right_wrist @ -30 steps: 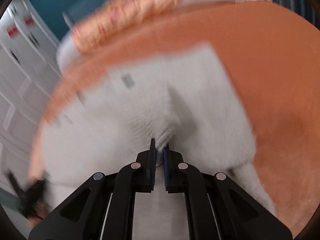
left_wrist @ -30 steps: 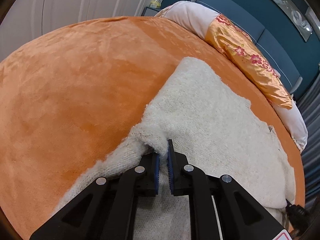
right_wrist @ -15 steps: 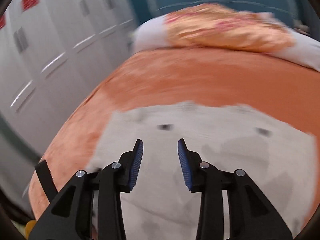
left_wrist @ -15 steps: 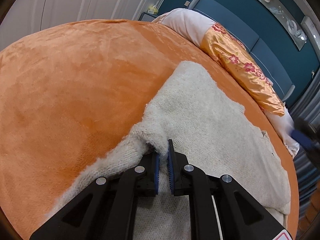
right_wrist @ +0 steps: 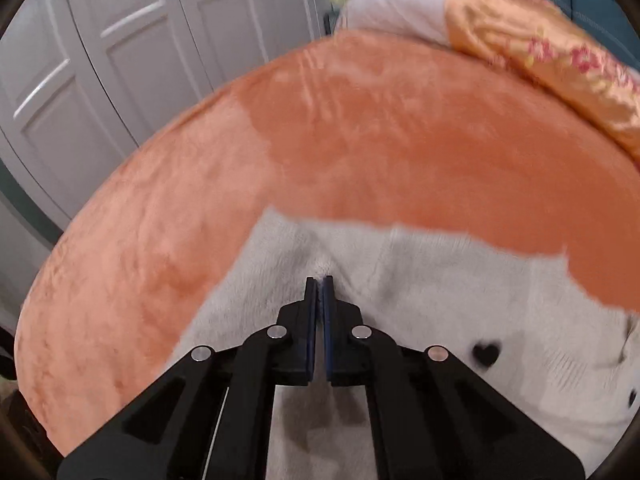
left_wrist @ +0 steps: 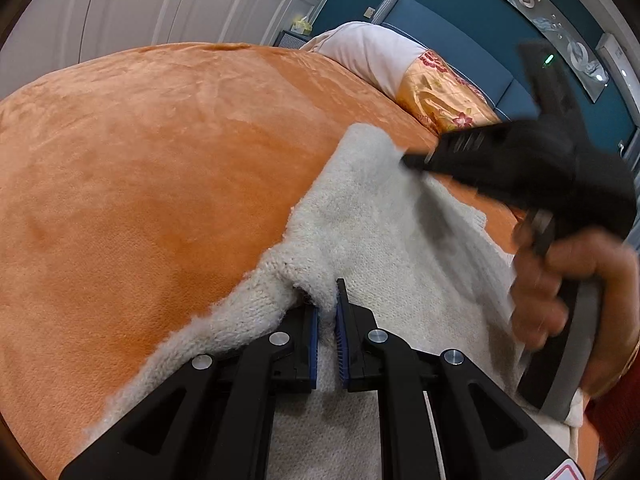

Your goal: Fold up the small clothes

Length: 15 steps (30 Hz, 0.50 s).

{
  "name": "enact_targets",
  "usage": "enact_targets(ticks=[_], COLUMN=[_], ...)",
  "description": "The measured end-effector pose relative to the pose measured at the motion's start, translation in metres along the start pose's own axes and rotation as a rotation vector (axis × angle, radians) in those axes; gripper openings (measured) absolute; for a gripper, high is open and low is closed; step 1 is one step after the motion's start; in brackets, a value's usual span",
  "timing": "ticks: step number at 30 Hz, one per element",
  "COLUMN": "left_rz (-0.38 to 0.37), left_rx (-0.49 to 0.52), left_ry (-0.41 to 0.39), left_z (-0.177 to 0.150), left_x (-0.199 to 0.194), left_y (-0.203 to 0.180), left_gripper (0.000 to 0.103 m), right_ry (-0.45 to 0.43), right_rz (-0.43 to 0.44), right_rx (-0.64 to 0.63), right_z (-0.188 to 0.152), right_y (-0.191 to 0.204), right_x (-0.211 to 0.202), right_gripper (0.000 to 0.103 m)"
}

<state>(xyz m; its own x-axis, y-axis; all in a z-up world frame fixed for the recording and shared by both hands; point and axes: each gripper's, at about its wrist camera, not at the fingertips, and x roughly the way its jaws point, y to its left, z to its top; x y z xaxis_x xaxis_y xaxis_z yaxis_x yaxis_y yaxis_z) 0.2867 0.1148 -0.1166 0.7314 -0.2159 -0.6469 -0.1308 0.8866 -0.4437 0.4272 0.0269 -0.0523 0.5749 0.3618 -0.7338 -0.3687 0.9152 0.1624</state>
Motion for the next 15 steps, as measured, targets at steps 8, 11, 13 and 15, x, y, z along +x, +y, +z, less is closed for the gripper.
enact_targets(ticks=[8,11,13,15], left_rz=[0.012,0.016,0.019,0.023], left_rx=[0.012,0.017,0.019,0.02], left_ry=[-0.003,-0.004,-0.003,-0.001], left_z=[-0.002,-0.002,-0.002,-0.002], left_x=[0.001,0.002,0.002,0.002], left_y=[-0.002,-0.003,-0.003,-0.004], left_gripper=[0.011,0.011,0.011,0.011], right_ry=[0.122,0.074,0.005,-0.07], right_rz=[-0.065,-0.028,-0.007,-0.026], right_rx=[0.007,0.112,0.15,0.187], right_z=[-0.009,0.004,0.001,-0.019], right_y=[-0.01,-0.012,-0.014,-0.021], right_x=[0.053,0.025,-0.011,-0.063], right_gripper=[0.001,0.002,0.003,0.006])
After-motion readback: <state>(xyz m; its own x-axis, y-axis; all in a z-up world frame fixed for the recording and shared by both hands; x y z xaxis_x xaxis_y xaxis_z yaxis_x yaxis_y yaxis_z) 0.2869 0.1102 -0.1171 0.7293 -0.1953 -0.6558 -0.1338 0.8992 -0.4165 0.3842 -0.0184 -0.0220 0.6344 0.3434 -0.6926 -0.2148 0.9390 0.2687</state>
